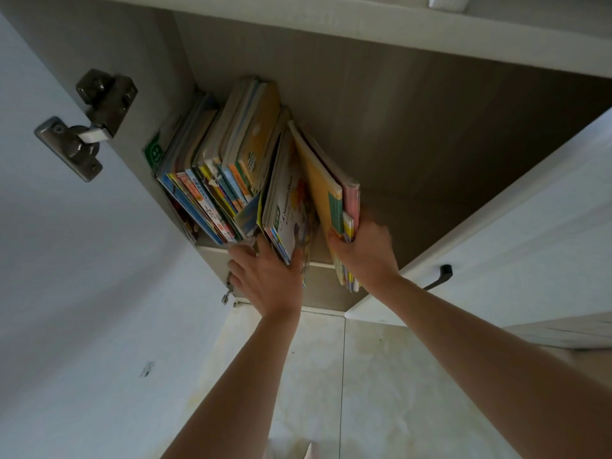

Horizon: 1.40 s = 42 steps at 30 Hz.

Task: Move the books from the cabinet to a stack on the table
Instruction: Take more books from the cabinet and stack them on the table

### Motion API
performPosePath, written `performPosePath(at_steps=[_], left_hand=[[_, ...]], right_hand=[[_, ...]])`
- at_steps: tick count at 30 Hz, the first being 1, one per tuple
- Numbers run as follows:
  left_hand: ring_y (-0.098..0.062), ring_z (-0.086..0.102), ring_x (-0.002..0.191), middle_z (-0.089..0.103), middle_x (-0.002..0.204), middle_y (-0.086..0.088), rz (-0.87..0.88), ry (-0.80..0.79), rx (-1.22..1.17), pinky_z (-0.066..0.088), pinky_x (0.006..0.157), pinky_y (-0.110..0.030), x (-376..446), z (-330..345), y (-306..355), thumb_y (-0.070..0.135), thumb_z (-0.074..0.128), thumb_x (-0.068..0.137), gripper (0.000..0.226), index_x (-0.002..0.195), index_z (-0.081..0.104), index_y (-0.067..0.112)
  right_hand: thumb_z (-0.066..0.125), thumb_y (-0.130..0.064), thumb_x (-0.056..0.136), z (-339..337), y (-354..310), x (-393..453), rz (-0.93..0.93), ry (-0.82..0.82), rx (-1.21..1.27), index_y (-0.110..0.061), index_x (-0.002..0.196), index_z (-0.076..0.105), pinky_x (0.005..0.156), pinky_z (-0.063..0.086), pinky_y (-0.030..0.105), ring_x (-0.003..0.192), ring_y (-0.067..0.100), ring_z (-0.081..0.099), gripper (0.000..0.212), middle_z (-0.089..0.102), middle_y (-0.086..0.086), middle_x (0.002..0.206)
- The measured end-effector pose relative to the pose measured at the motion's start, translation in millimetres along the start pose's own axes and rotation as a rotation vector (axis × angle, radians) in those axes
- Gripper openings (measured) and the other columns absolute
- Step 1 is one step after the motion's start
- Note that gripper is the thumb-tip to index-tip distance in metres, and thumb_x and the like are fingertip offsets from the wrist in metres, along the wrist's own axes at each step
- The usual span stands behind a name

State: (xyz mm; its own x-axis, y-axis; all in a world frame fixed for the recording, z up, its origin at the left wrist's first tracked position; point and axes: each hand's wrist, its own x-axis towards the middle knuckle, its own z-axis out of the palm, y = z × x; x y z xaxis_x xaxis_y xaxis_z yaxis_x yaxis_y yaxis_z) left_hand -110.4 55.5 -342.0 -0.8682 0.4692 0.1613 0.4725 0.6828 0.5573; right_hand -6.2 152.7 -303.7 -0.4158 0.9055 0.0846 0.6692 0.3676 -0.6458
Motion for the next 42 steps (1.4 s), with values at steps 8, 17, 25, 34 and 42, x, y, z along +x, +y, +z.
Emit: performPosePath(at_steps=[8, 17, 25, 34, 42], left_hand=[[-0.018, 0.046, 0.099, 0.050, 0.112, -0.014, -0.050, -0.042, -0.524, 0.041, 0.077, -0.020, -1.1, -1.3, 1.9, 0.013, 0.078, 0.073, 0.048, 0.107, 0.045, 0.003], [0.003, 0.058, 0.071, 0.059, 0.082, -0.001, -0.098, -0.023, -0.652, 0.044, 0.049, -0.010, -5.5, -34.1, 13.8, 0.012, 0.072, 0.075, 0.038, 0.093, 0.038, 0.013], [-0.016, 0.072, 0.078, 0.069, 0.088, 0.000, -0.258, -0.188, -0.714, 0.060, 0.057, -0.039, -9.2, -90.4, 8.4, 0.018, 0.086, 0.065, 0.055, 0.083, 0.035, 0.028], [-0.025, 0.068, 0.079, 0.069, 0.092, -0.003, -0.730, -0.472, -0.930, 0.056, 0.061, -0.036, -27.6, -165.0, -4.5, -0.002, 0.074, 0.074, 0.050, 0.110, 0.044, 0.015], [-0.036, 0.069, 0.096, 0.075, 0.100, -0.012, -0.837, -0.635, -1.001, 0.055, 0.086, -0.053, -46.0, -225.7, -26.2, -0.003, 0.071, 0.072, 0.041, 0.111, 0.065, 0.008]], right_hand=[[0.062, -0.041, 0.086, 3.7, 3.6, -2.0, -0.016, 0.003, 0.007, -0.010, 0.114, 0.057, 0.058, 0.050, 0.011, 0.078, 0.018, 0.072, 0.043, 0.069, 0.005, 0.101], [0.061, -0.041, 0.084, -15.2, -5.9, -17.2, -0.026, -0.048, -0.030, -0.013, 0.111, 0.053, 0.066, 0.061, 0.037, 0.076, 0.023, 0.071, 0.039, 0.070, 0.005, 0.097], [0.063, -0.035, 0.084, -65.1, -26.8, -52.2, 0.075, -0.128, 0.011, -0.014, 0.111, 0.053, 0.061, 0.055, 0.022, 0.076, 0.015, 0.068, 0.036, 0.066, -0.004, 0.094], [0.062, -0.035, 0.084, -126.5, -62.0, -107.9, 0.170, -0.202, -0.067, -0.017, 0.116, 0.053, 0.064, 0.057, 0.027, 0.075, 0.016, 0.064, 0.038, 0.064, -0.003, 0.089], [0.060, -0.042, 0.084, -175.1, -122.4, -152.5, 0.084, -0.298, -0.217, -0.023, 0.106, 0.051, 0.054, 0.055, 0.029, 0.068, 0.015, 0.064, 0.030, 0.063, -0.006, 0.083]])
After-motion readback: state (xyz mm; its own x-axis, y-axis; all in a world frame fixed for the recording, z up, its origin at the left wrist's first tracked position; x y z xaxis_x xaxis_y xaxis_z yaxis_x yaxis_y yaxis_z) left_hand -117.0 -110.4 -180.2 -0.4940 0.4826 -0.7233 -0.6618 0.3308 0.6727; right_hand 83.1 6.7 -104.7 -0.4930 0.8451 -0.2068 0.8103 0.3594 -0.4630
